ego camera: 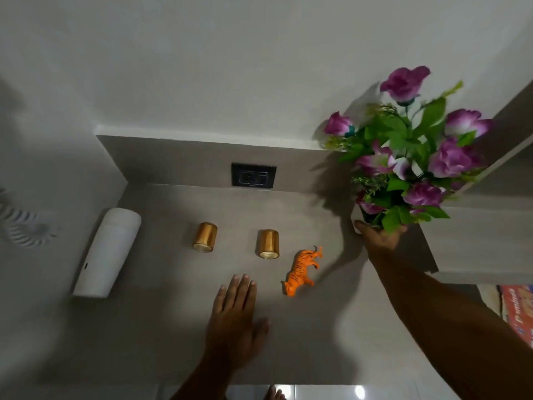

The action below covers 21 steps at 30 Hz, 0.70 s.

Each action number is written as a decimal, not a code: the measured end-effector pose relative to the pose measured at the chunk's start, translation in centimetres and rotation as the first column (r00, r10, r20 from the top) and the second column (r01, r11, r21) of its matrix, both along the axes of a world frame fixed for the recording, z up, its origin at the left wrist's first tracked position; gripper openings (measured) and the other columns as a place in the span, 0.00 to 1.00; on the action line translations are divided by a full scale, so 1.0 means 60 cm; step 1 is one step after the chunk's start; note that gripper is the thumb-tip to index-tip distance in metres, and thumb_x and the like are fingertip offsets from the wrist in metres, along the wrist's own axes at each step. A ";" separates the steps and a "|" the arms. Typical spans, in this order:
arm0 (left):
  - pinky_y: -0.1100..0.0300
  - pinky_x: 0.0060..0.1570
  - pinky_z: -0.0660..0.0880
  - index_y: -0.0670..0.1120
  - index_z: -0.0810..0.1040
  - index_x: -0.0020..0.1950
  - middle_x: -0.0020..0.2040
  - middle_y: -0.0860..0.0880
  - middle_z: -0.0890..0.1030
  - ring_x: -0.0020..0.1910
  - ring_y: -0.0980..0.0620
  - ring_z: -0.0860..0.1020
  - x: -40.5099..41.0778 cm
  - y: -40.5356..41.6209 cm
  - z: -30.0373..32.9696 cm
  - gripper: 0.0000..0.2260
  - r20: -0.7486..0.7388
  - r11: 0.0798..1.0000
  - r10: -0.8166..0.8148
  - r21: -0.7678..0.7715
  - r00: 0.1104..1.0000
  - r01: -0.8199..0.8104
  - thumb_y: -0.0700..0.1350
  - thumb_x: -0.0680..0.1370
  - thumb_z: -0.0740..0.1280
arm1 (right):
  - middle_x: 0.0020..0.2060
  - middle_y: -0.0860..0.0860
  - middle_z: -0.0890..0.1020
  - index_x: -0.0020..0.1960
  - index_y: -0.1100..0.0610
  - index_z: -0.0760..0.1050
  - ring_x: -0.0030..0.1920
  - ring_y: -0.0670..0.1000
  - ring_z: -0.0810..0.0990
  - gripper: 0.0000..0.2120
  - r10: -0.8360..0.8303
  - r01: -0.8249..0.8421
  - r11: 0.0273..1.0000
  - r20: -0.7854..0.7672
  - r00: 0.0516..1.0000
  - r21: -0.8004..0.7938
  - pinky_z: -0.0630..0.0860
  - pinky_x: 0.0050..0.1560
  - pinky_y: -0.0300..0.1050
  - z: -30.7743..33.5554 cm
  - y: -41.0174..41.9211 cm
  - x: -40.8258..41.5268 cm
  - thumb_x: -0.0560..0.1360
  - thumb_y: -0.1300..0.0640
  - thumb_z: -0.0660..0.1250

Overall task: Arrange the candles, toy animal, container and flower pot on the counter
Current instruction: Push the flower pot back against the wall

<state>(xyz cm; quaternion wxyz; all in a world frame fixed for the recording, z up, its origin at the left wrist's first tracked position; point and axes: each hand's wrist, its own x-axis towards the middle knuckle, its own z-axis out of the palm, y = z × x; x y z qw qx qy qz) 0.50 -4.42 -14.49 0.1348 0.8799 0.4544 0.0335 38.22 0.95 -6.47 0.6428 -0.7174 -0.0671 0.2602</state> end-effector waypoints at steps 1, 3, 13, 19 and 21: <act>0.43 0.78 0.55 0.47 0.60 0.80 0.82 0.47 0.59 0.82 0.46 0.51 0.000 0.001 0.000 0.36 0.007 1.000 0.001 -0.002 1.000 -0.001 0.68 0.79 0.54 | 0.72 0.59 0.67 0.78 0.60 0.47 0.67 0.51 0.70 0.48 0.019 -0.018 1.000 0.010 1.000 -0.015 0.67 0.63 0.39 -0.005 0.005 0.007 0.69 0.72 0.74; 0.42 0.78 0.54 0.48 0.60 0.80 0.82 0.47 0.59 0.82 0.46 0.51 0.001 0.003 0.000 0.36 0.014 1.000 0.005 -0.004 1.000 -0.005 0.68 0.79 0.54 | 0.71 0.58 0.68 0.77 0.60 0.50 0.67 0.51 0.70 0.46 0.030 -0.029 0.999 0.023 0.999 -0.038 0.70 0.57 0.31 -0.019 0.019 0.019 0.69 0.71 0.74; 0.43 0.78 0.53 0.49 0.58 0.81 0.82 0.48 0.57 0.82 0.47 0.49 0.001 0.003 -0.005 0.36 0.020 0.999 0.018 -0.029 1.000 -0.018 0.69 0.79 0.53 | 0.69 0.58 0.73 0.72 0.64 0.64 0.67 0.54 0.72 0.40 0.120 -0.097 0.973 0.100 0.988 -0.211 0.65 0.62 0.35 -0.048 0.023 0.037 0.65 0.66 0.79; 0.42 0.77 0.52 0.49 0.58 0.80 0.81 0.46 0.60 0.81 0.45 0.53 0.001 0.004 0.001 0.39 -0.008 0.999 0.022 -0.036 1.000 -0.022 0.72 0.77 0.52 | 0.72 0.60 0.66 0.77 0.61 0.52 0.69 0.56 0.68 0.49 0.078 -0.029 0.973 0.207 0.975 -0.230 0.66 0.69 0.47 -0.046 -0.024 -0.036 0.66 0.67 0.78; 0.43 0.77 0.51 0.48 0.56 0.81 0.82 0.47 0.58 0.82 0.45 0.52 0.003 0.005 0.002 0.39 -0.017 0.999 0.014 -0.037 1.000 -0.015 0.72 0.78 0.51 | 0.71 0.63 0.65 0.77 0.64 0.52 0.70 0.60 0.67 0.44 0.112 -0.029 0.965 0.310 0.944 -0.260 0.64 0.70 0.48 -0.051 -0.048 -0.083 0.70 0.64 0.75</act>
